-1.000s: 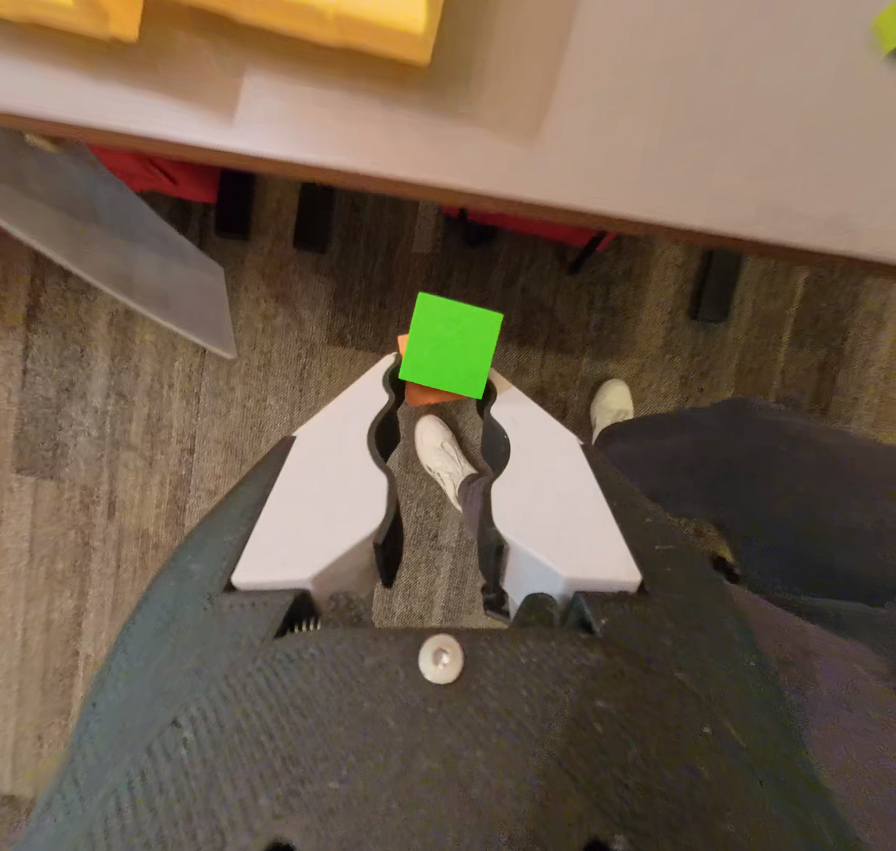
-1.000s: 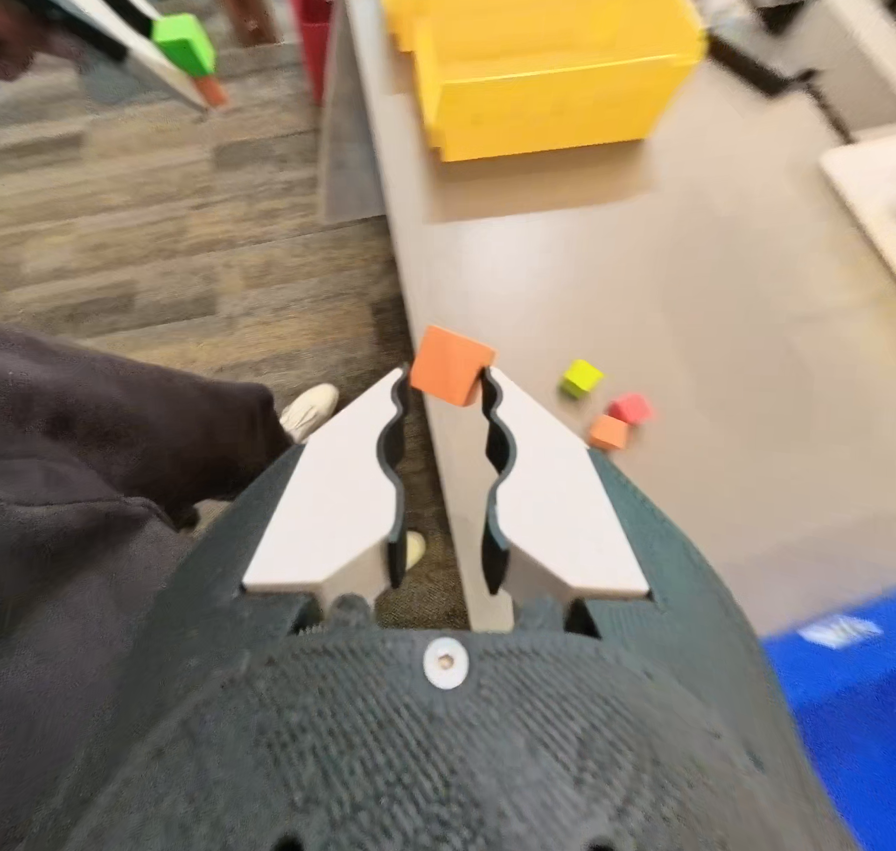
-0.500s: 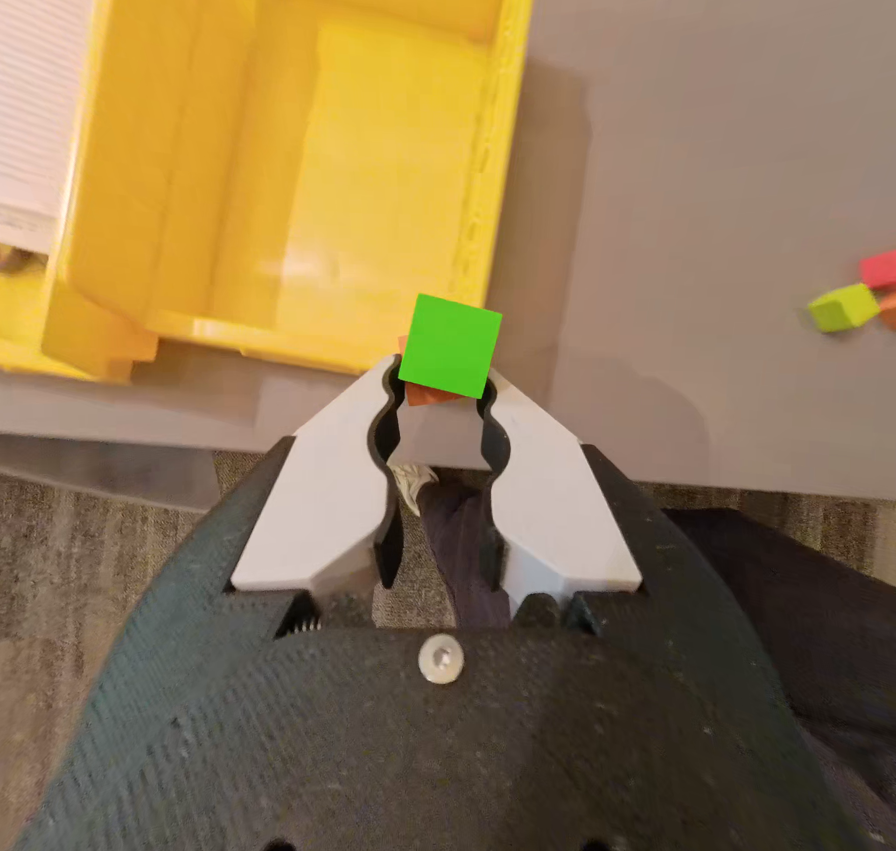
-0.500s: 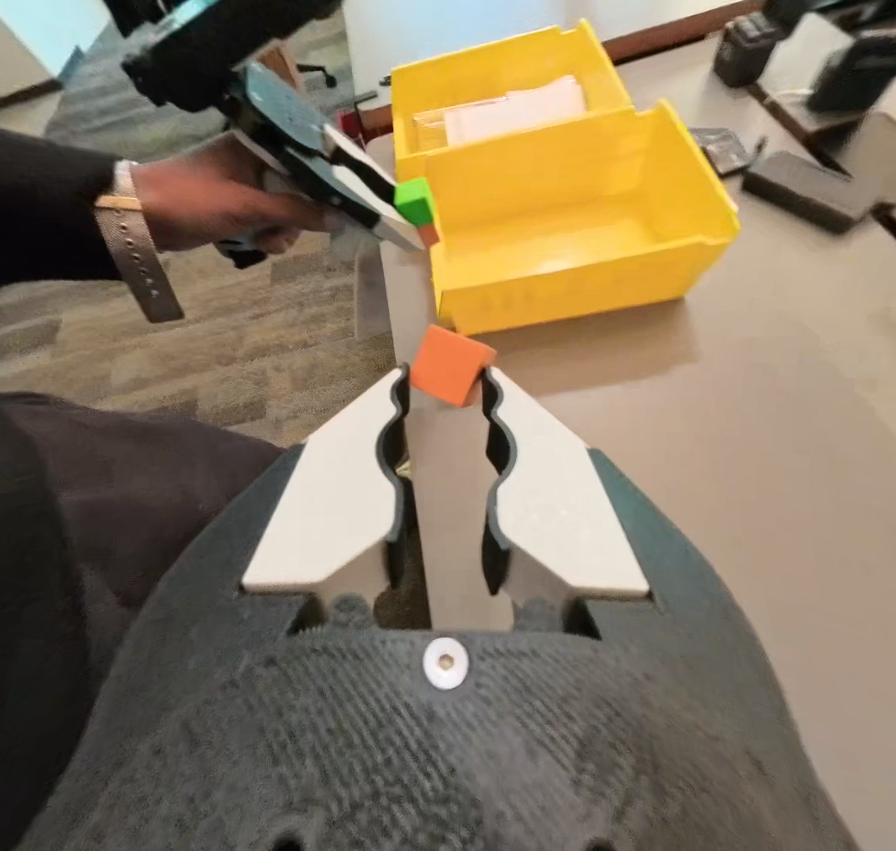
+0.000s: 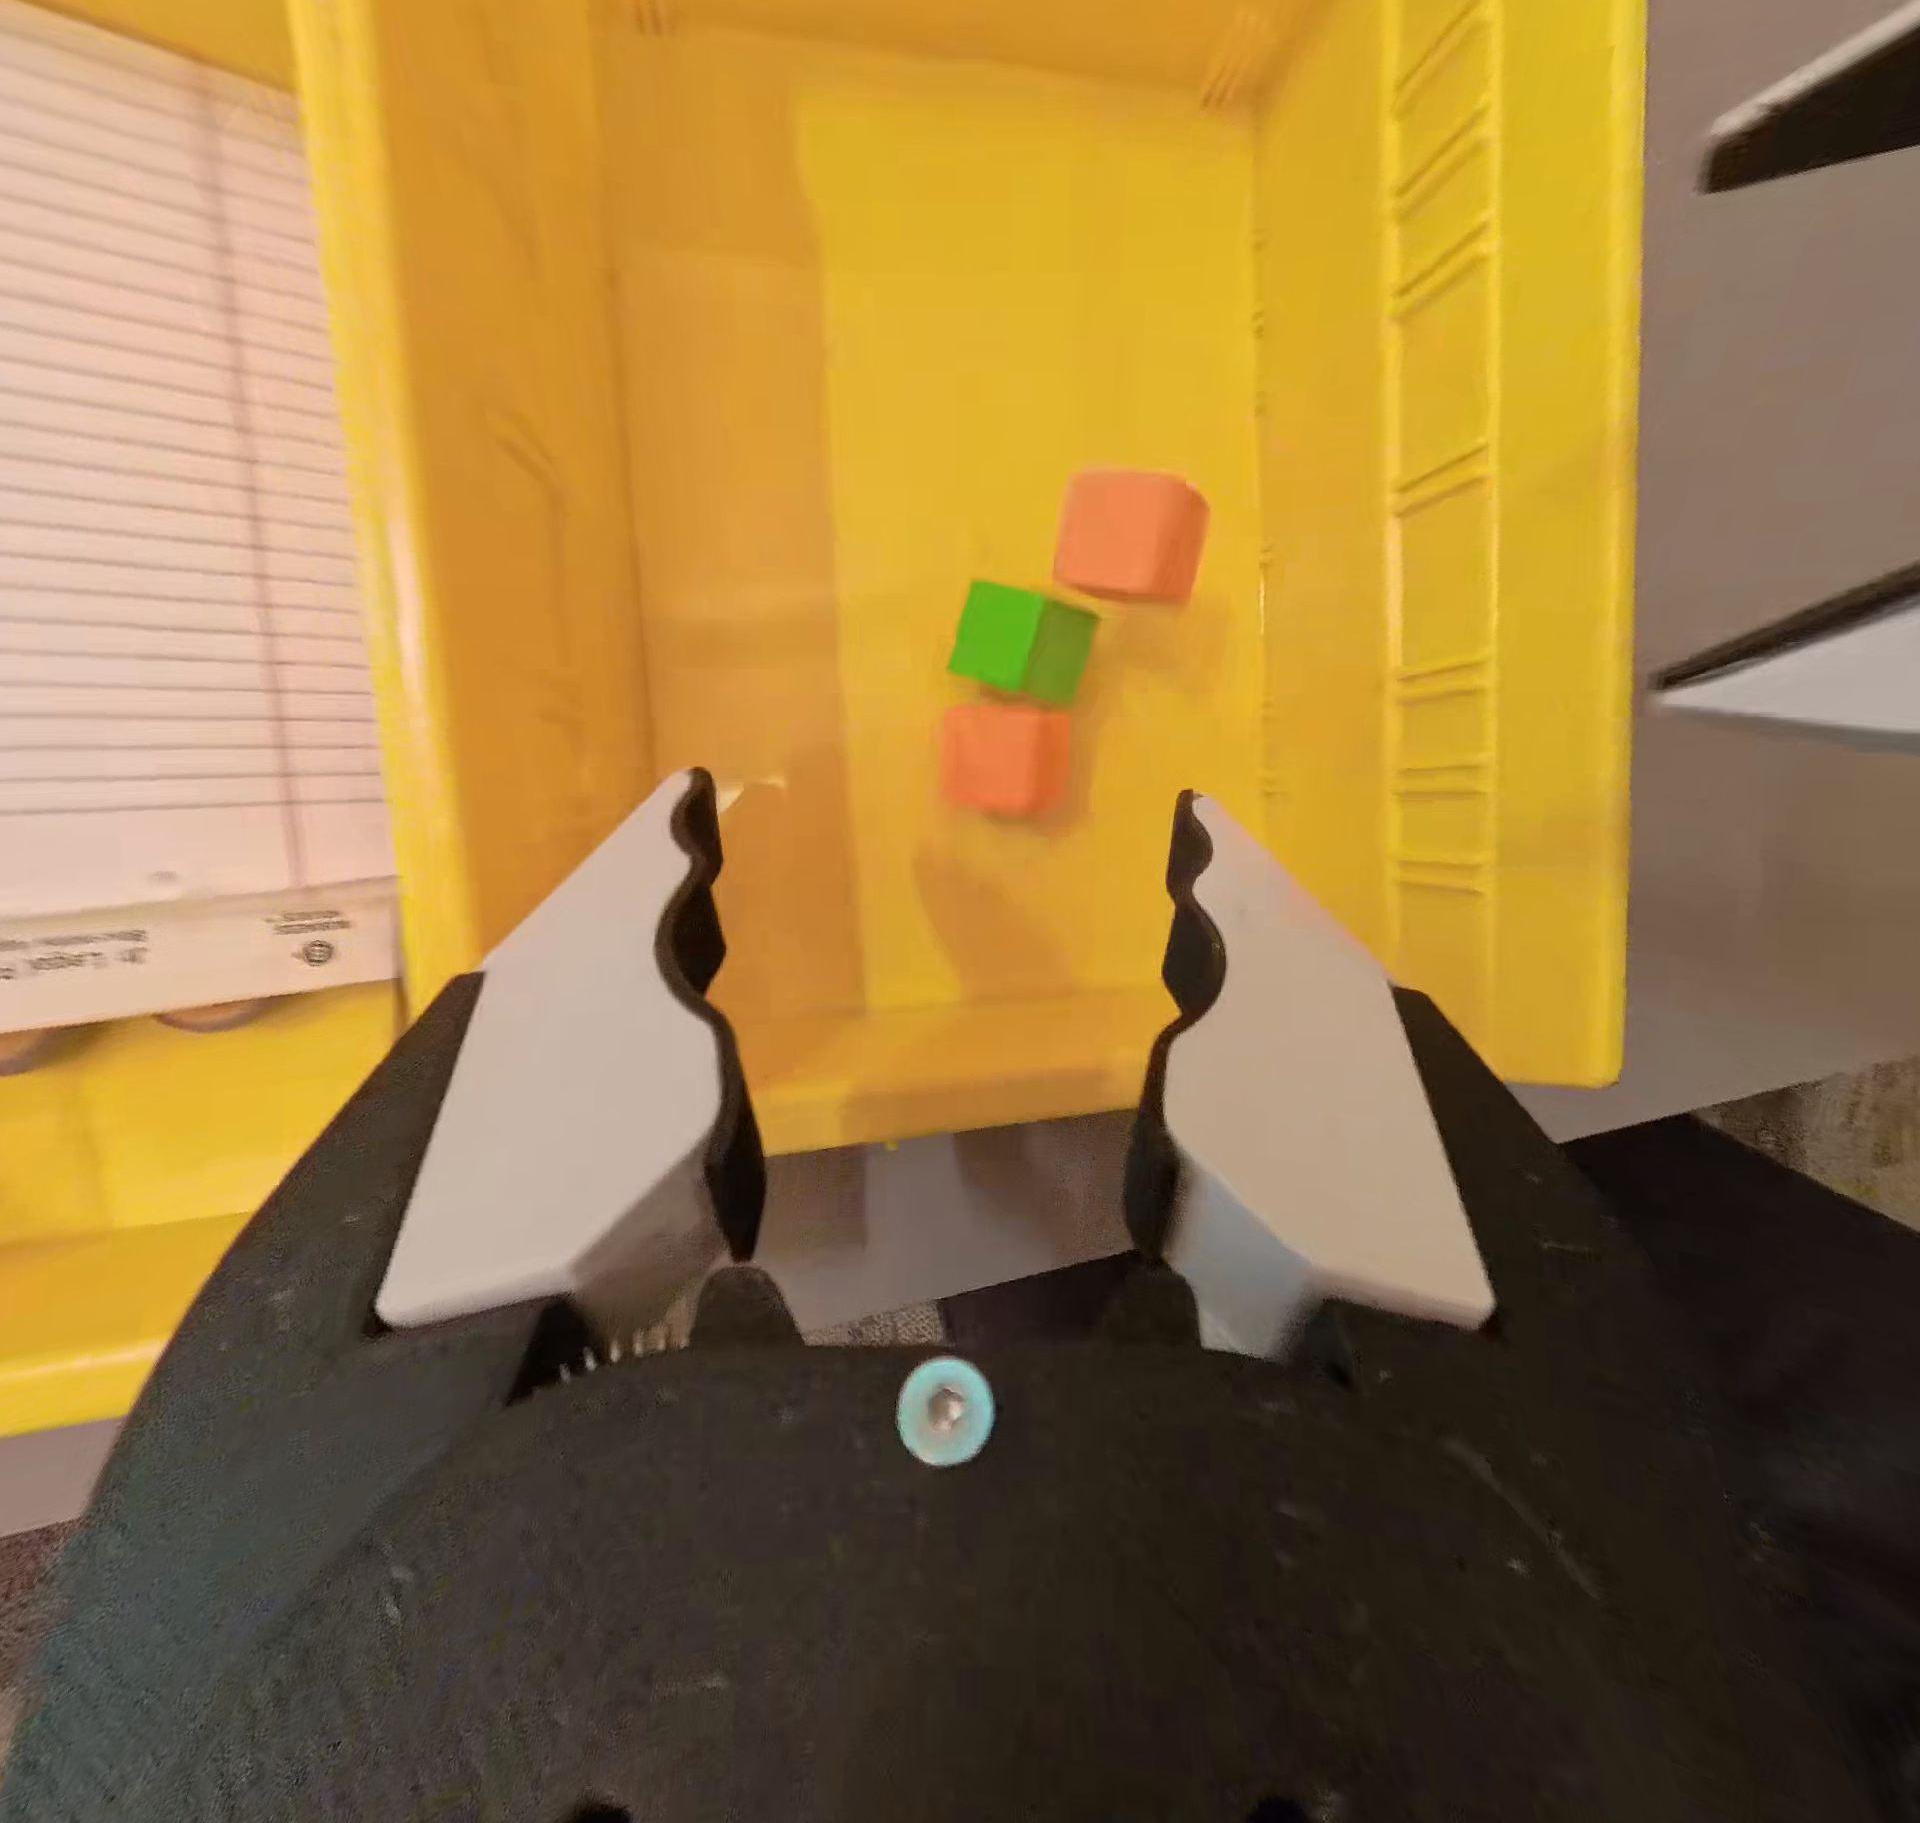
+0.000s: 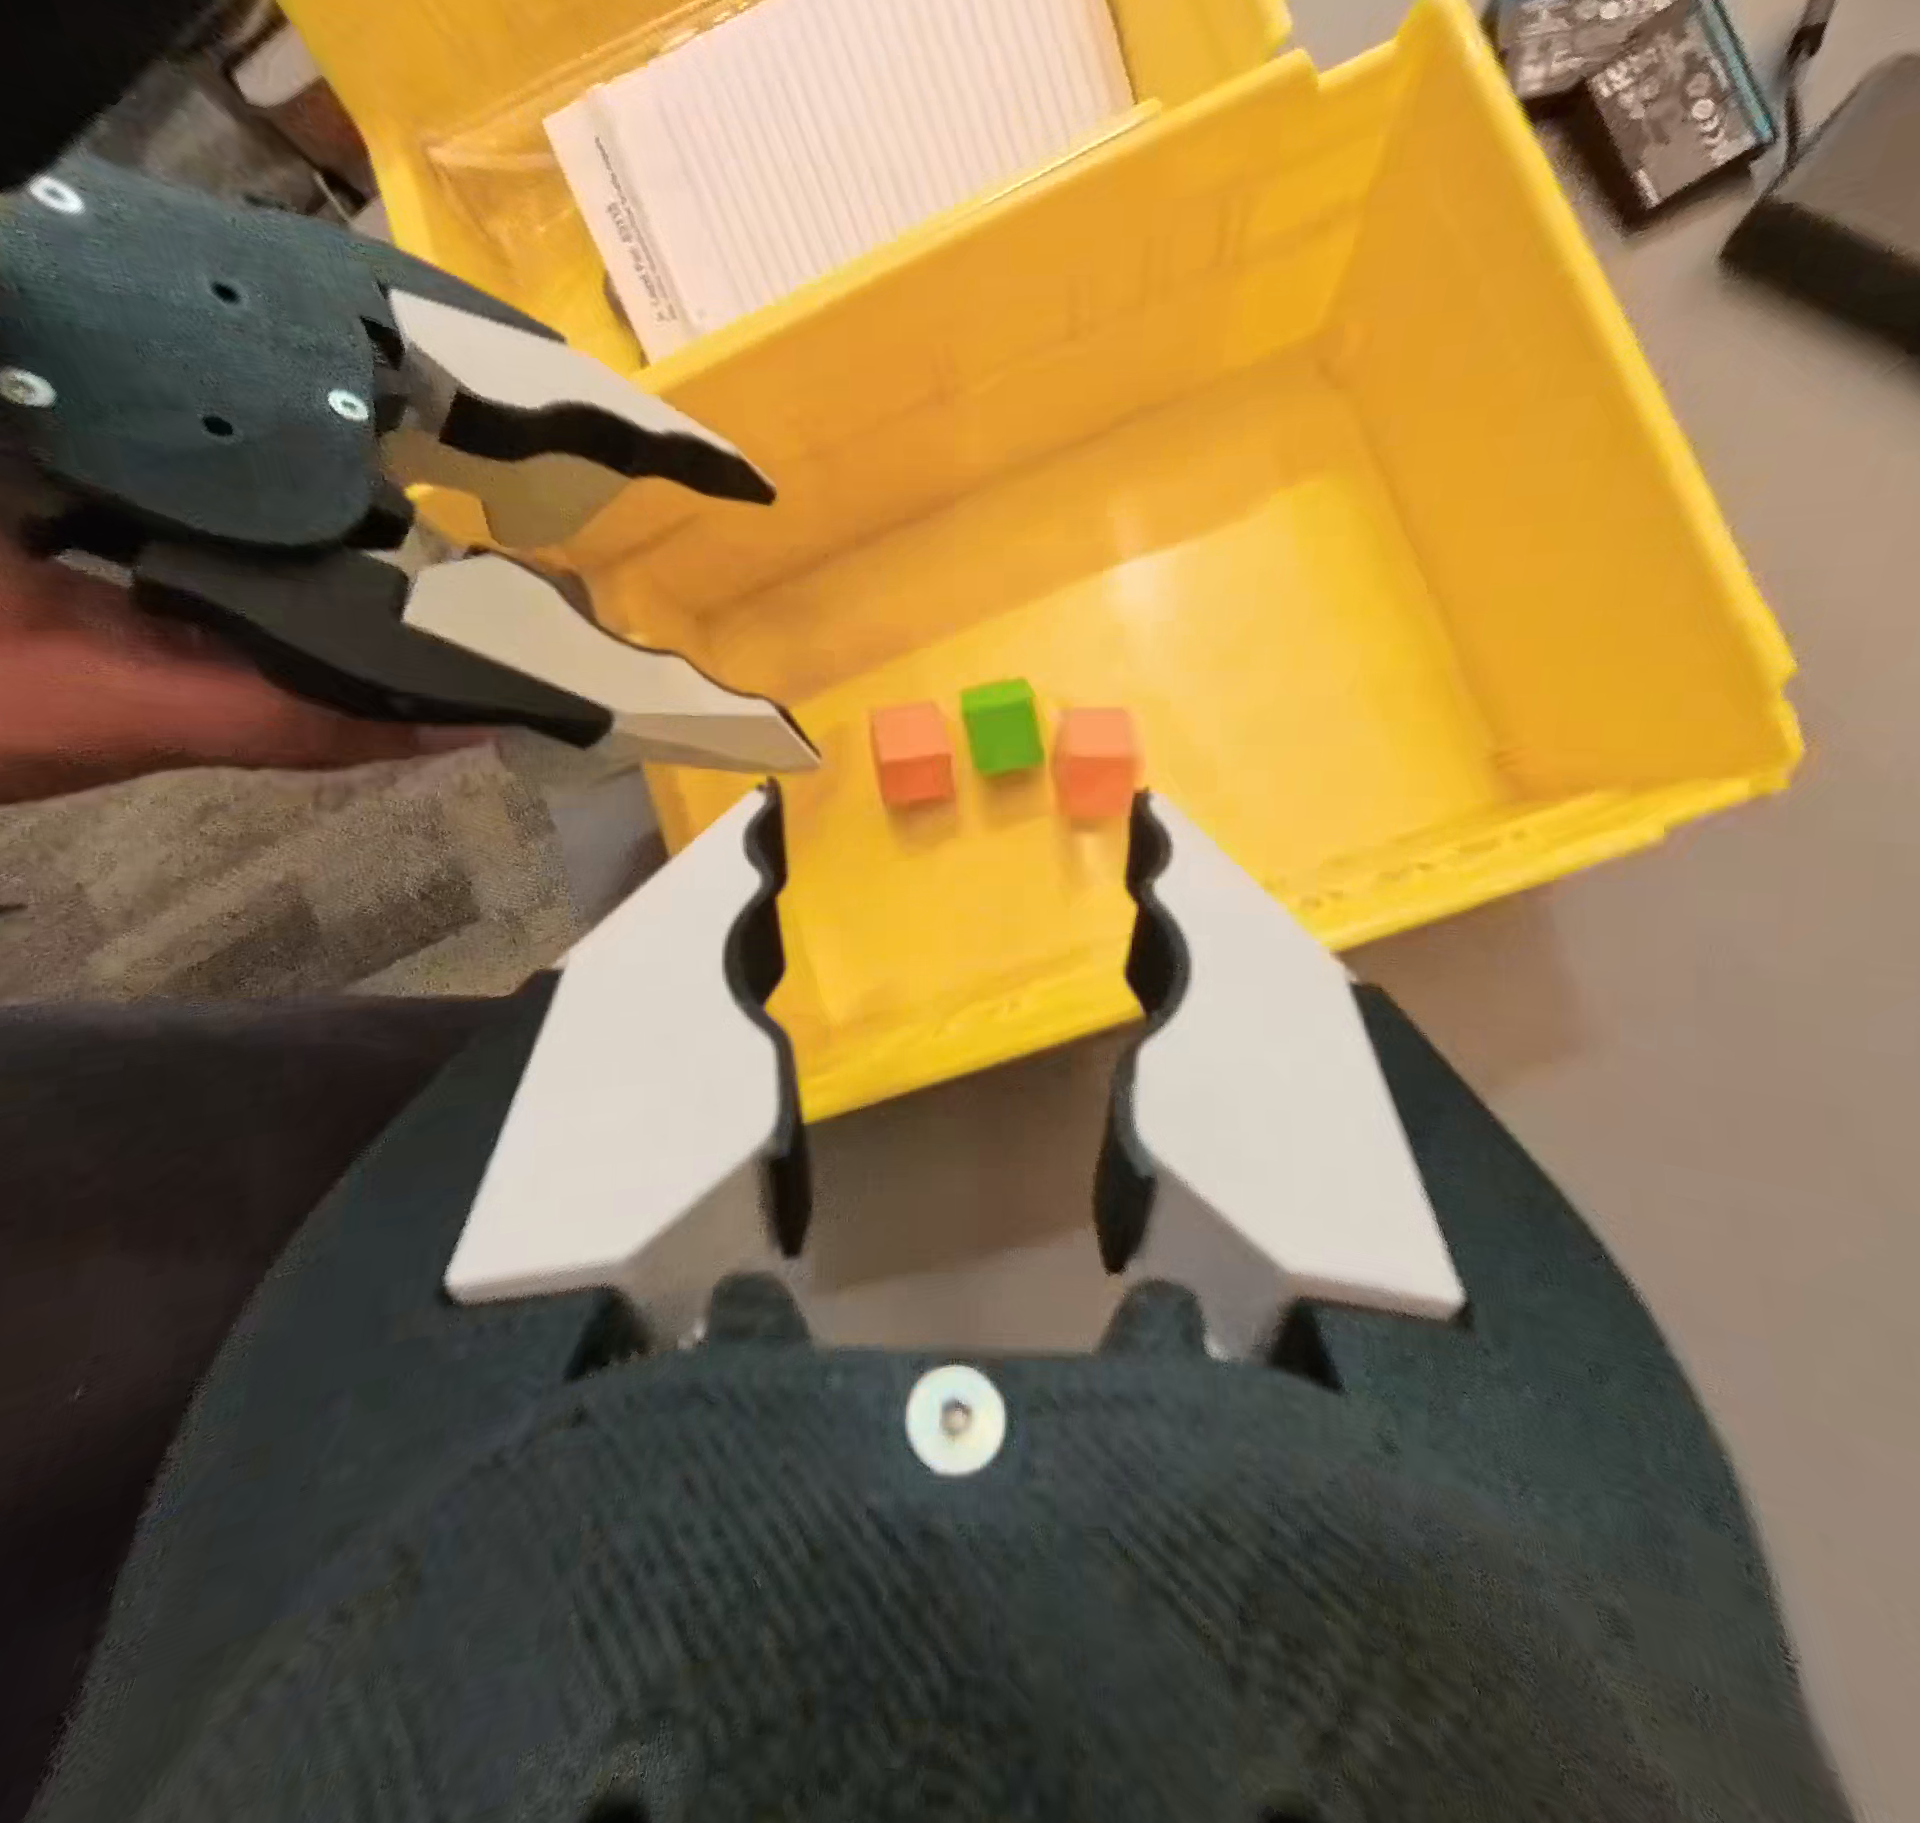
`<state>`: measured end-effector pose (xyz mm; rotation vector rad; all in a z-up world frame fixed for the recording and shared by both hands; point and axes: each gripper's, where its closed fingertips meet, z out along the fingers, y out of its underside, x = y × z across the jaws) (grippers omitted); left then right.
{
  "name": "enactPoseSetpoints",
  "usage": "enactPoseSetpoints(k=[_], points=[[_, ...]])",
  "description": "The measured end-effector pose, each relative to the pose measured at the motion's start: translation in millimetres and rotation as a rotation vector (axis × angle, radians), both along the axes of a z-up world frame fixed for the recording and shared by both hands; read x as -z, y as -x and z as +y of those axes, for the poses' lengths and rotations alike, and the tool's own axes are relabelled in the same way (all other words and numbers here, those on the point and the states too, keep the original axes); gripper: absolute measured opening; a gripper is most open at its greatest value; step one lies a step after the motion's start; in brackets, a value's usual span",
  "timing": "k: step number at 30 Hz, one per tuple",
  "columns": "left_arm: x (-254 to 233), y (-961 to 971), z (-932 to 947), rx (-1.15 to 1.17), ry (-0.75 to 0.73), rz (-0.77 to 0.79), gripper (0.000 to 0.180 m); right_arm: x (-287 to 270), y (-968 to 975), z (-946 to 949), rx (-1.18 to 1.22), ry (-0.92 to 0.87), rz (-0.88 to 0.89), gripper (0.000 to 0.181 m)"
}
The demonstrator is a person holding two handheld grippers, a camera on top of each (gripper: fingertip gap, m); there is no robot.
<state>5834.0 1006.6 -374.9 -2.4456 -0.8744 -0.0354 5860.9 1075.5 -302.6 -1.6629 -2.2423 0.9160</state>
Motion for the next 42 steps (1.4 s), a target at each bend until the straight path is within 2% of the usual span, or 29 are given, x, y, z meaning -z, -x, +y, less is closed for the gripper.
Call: enactPoseSetpoints(k=[5, 8, 12, 16, 21, 25, 28, 30, 31, 32, 33, 34, 37, 42], points=[[-27, -2, -1, 0.039, -0.095, -0.017, 0.084, -18, -70, 33, 0.199, 0.044, 0.044, 0.057], [-42, -19, 10, 0.095, -0.149, -0.038, 0.083, 1, -150, 56, 0.355, 0.044, -0.042, 0.058], [-61, -57, 46, 0.258, -0.194, -0.009, 0.08, 36, -265, 90, 0.564, -0.063, -0.165, 0.061], [-73, -114, 100, 0.474, -0.205, 0.059, 0.079, 53, -334, 147, 0.694, -0.213, -0.211, 0.063], [-58, -212, 180, 0.667, -0.183, 0.072, 0.072, 76, -352, 223, 0.576, -0.304, -0.2, 0.067], [1, -277, 233, 0.731, -0.013, 0.078, 0.071, 109, -336, 266, 0.395, -0.271, -0.172, 0.065], [42, -300, 269, 0.721, 0.092, 0.11, 0.071, 128, -320, 270, 0.207, -0.226, -0.15, 0.056], [59, -306, 288, 0.686, 0.136, 0.113, 0.069, 140, -323, 276, 0.092, -0.287, -0.178, 0.036], [64, -309, 295, 0.666, 0.143, 0.093, 0.066, 142, -325, 274, 0.063, -0.27, -0.189, 0.024], [67, -311, 300, 0.638, 0.144, 0.065, 0.061, 141, -325, 270, 0.056, -0.218, -0.191, 0.025], [69, -312, 303, 0.608, 0.142, 0.041, 0.047, 136, -323, 268, 0.071, -0.174, -0.176, 0.025], [71, -313, 305, 0.586, 0.138, 0.013, 0.024, 128, -320, 269, 0.099, -0.145, -0.143, 0.025], [66, -316, 303, 0.511, 0.092, -0.089, 0.024, 102, -314, 278, 0.176, -0.084, -0.038, 0.025], [37, -304, 284, 0.396, 0.0, -0.086, 0.024, 94, -311, 287, 0.127, -0.111, -0.004, 0.025]])
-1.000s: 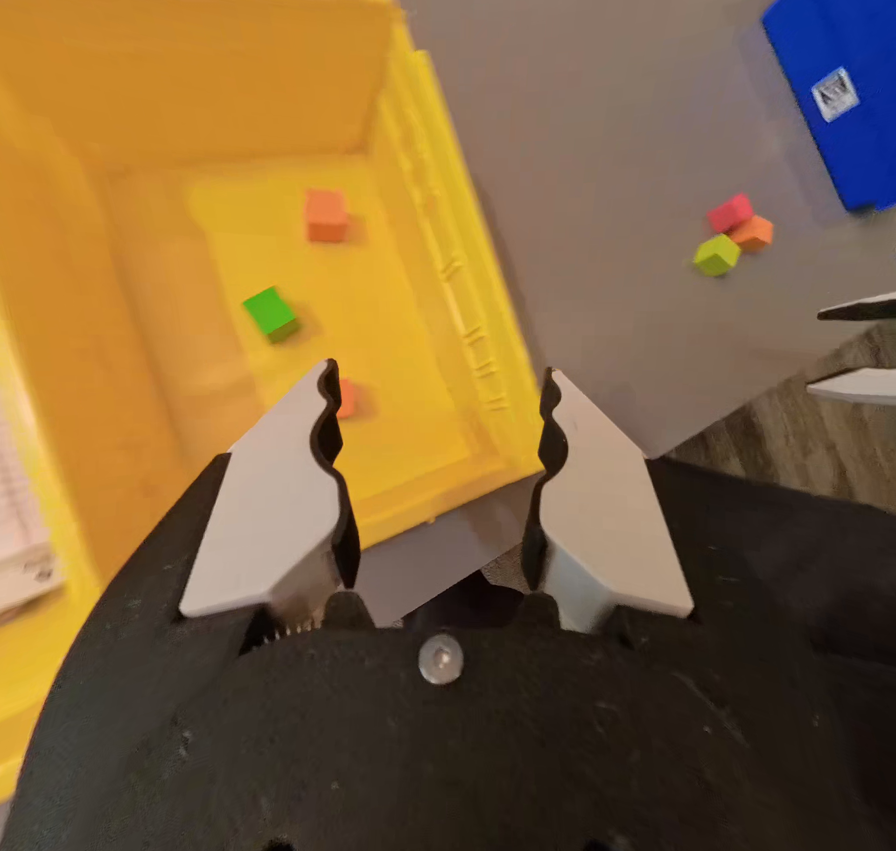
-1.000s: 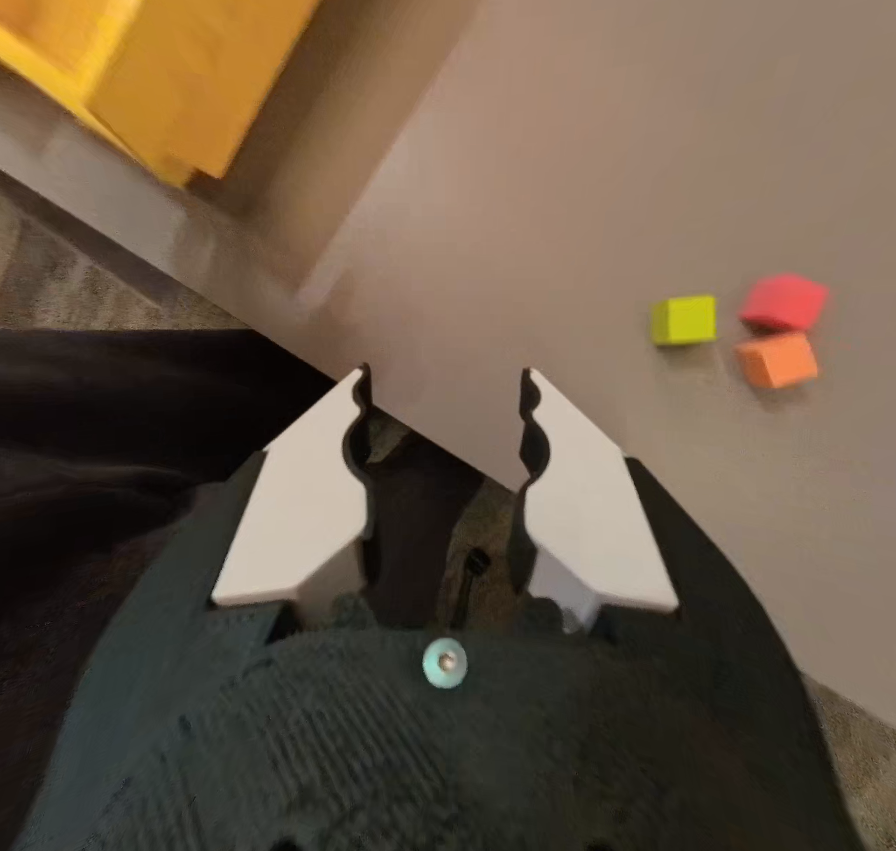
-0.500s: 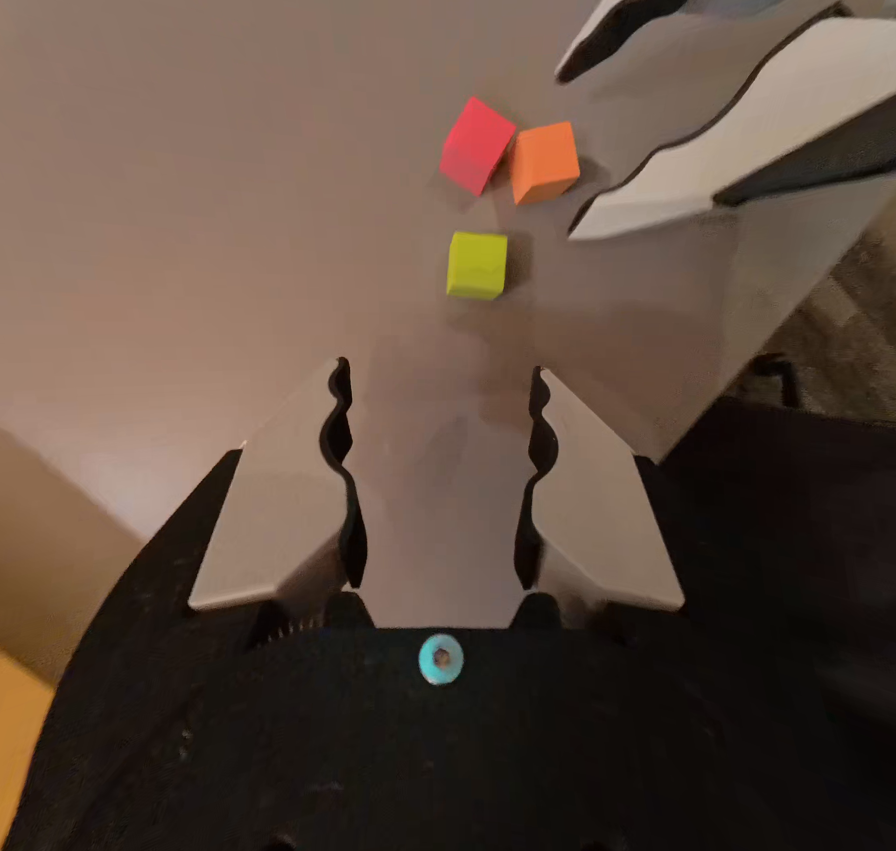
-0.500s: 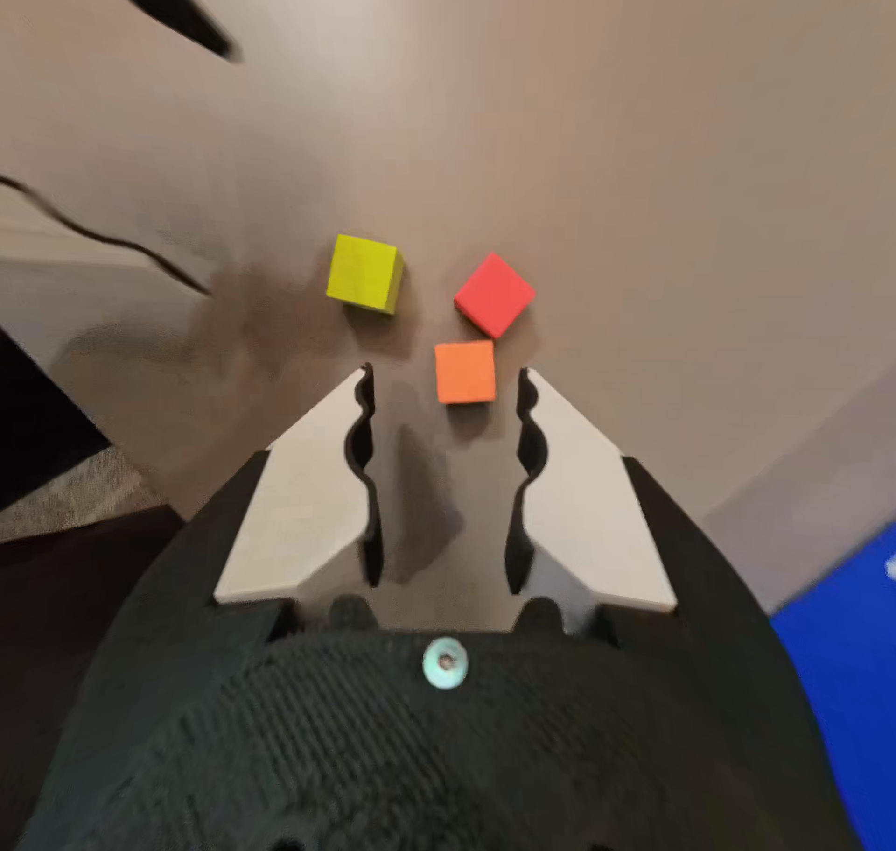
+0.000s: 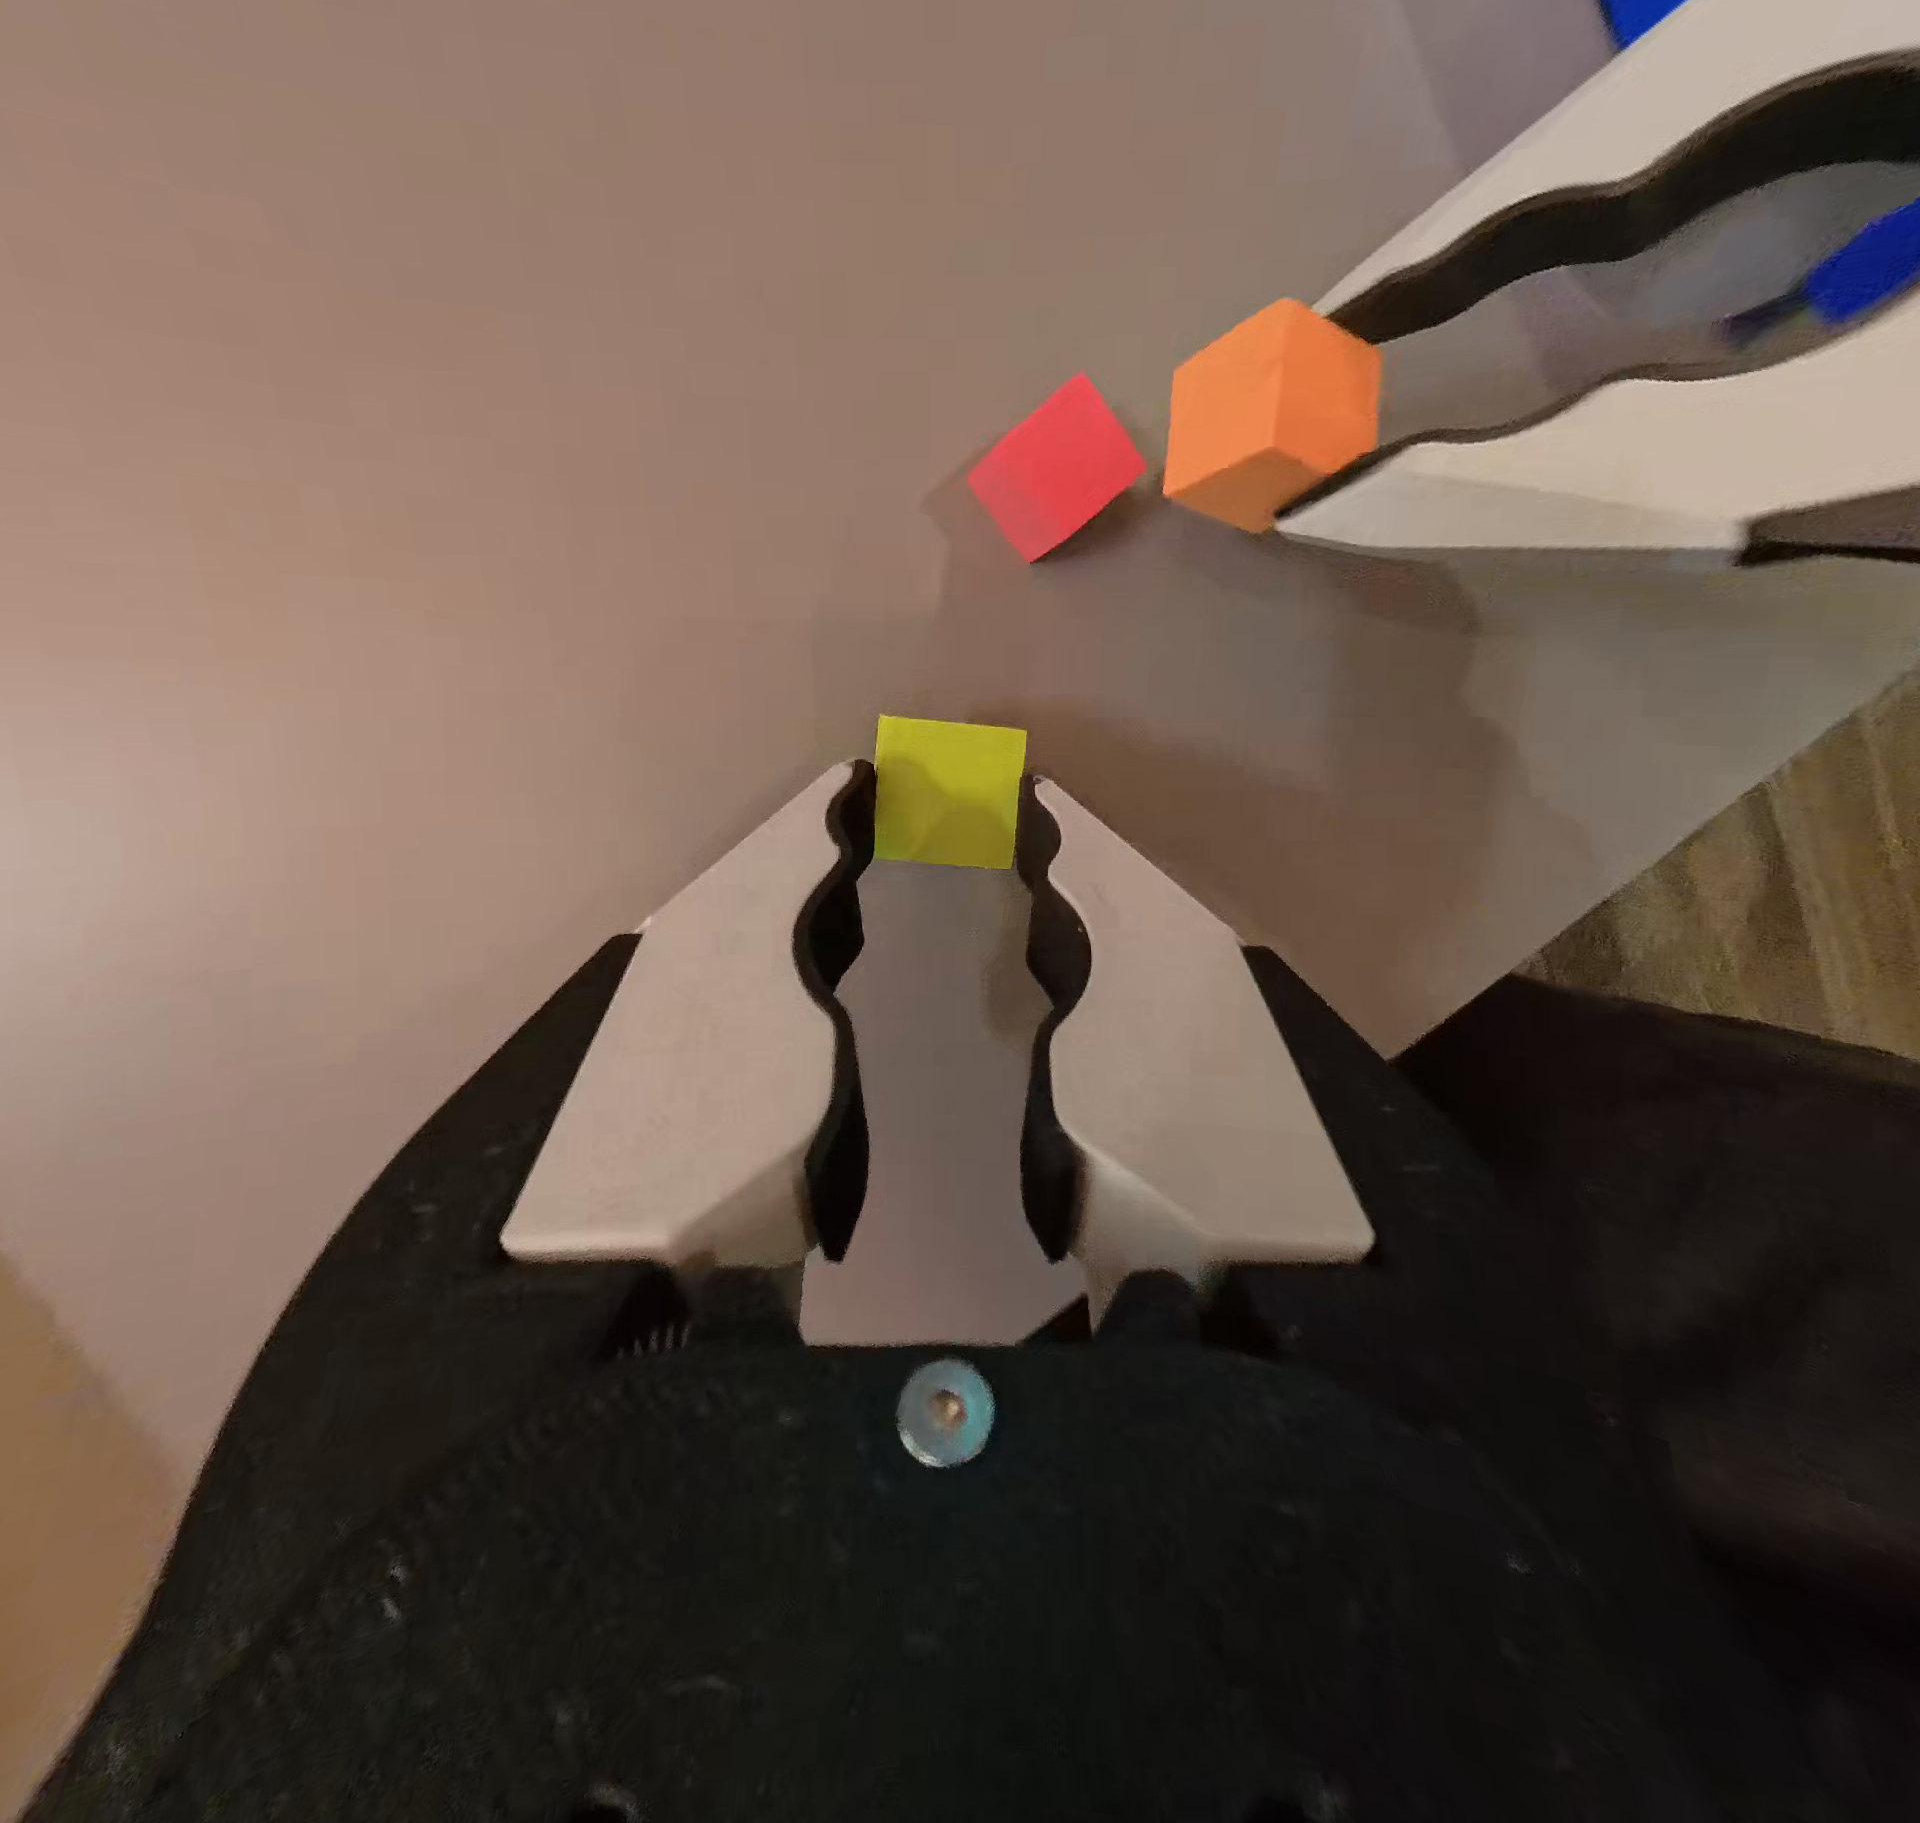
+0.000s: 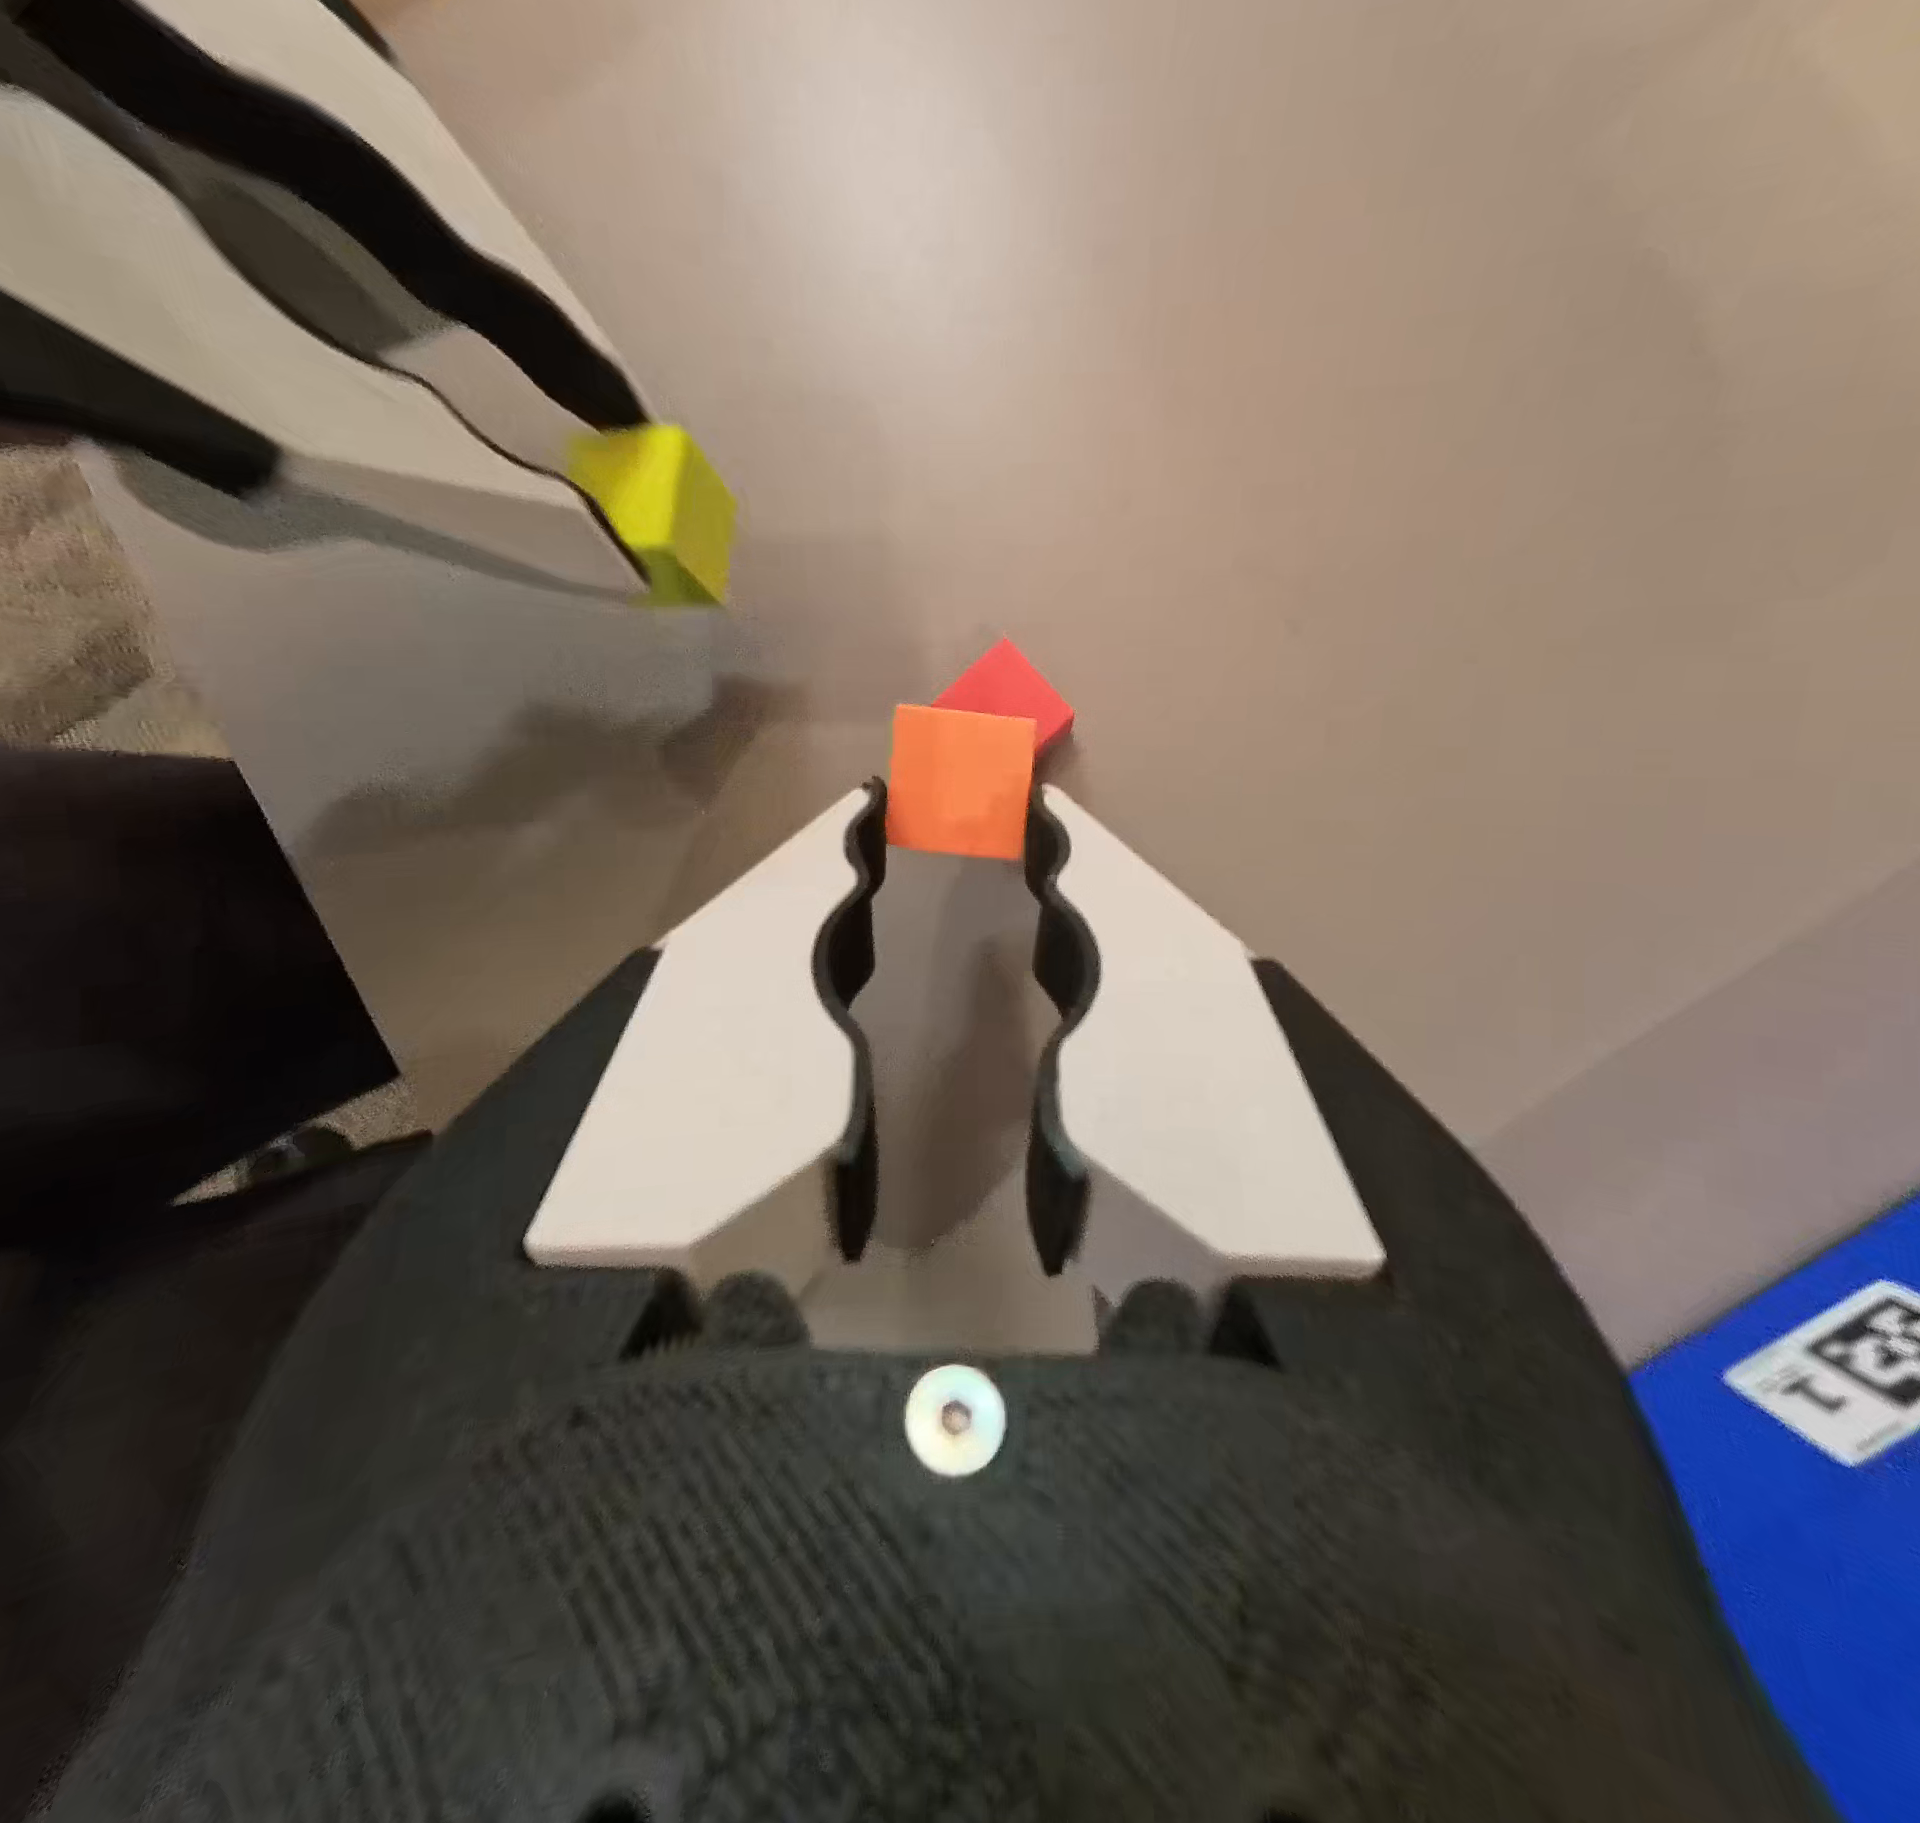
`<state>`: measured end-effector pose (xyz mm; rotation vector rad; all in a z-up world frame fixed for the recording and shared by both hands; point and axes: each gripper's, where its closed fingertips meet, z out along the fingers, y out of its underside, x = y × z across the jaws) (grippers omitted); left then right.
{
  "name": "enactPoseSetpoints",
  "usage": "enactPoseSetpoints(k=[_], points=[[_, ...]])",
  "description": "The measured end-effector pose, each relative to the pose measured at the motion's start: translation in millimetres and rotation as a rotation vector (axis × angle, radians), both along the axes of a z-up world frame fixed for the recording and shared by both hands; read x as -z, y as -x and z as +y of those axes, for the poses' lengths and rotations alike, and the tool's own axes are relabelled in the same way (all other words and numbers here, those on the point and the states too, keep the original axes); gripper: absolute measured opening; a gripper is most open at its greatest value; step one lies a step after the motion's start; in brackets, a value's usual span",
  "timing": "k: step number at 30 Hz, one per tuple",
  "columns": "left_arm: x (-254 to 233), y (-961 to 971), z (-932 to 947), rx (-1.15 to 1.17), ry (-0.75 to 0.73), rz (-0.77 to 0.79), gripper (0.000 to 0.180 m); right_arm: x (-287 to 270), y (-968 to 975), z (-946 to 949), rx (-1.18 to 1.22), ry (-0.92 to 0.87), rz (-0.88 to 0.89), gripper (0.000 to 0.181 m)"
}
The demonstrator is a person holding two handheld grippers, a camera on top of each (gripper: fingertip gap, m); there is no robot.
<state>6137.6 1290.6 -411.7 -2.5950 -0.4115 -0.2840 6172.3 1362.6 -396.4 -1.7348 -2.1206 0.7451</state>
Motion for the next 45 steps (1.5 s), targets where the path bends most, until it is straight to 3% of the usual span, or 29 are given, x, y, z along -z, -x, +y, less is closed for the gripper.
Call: enactPoseSetpoints(k=[4, 9, 12, 16, 18, 19, 23, 24, 28, 34, 39, 43, 45], points=[[-48, 18, -34, -0.134, -0.085, 0.038, 0.024, -13, 17, -7, -0.064, 0.015, 0.026, 0.025], [-106, 117, -122, -0.509, -0.148, 0.228, 0.024, -70, 78, -77, -0.135, 0.264, 0.18, 0.025], [-116, 179, -181, -0.737, -0.16, 0.228, 0.024, -113, 142, -147, -0.278, 0.301, 0.262, 0.025], [-107, 235, -224, -0.814, -0.106, 0.239, 0.024, -130, 229, -218, -0.389, 0.243, 0.241, 0.025], [-103, 253, -230, -0.806, -0.109, 0.243, 0.025, -123, 263, -235, -0.387, 0.201, 0.22, 0.025], [-100, 257, -229, -0.798, -0.118, 0.216, 0.033, -118, 274, -241, -0.378, 0.198, 0.203, 0.027], [-90, 262, -239, -0.765, -0.095, 0.185, 0.077, -106, 286, -245, -0.294, 0.203, 0.163, 0.062], [-88, 260, -246, -0.75, -0.085, 0.189, 0.079, -102, 279, -237, -0.261, 0.191, 0.147, 0.064], [-79, 240, -279, -0.69, -0.095, 0.139, 0.079, -78, 220, -169, -0.055, 0.133, 0.088, 0.063], [-56, 217, -336, -0.692, -0.048, 0.009, 0.076, -12, 60, -28, 0.304, -0.078, -0.169, 0.064], [-71, 228, -348, -0.683, -0.004, 0.074, 0.071, 18, 14, -19, 0.356, 0.028, -0.276, 0.068], [-93, 224, -342, -0.74, -0.01, 0.118, 0.069, 40, 25, -9, 0.303, -0.019, -0.279, 0.057], [-99, 210, -337, -0.783, -0.023, 0.112, 0.069, 47, 31, -4, 0.265, -0.023, -0.297, 0.027]])
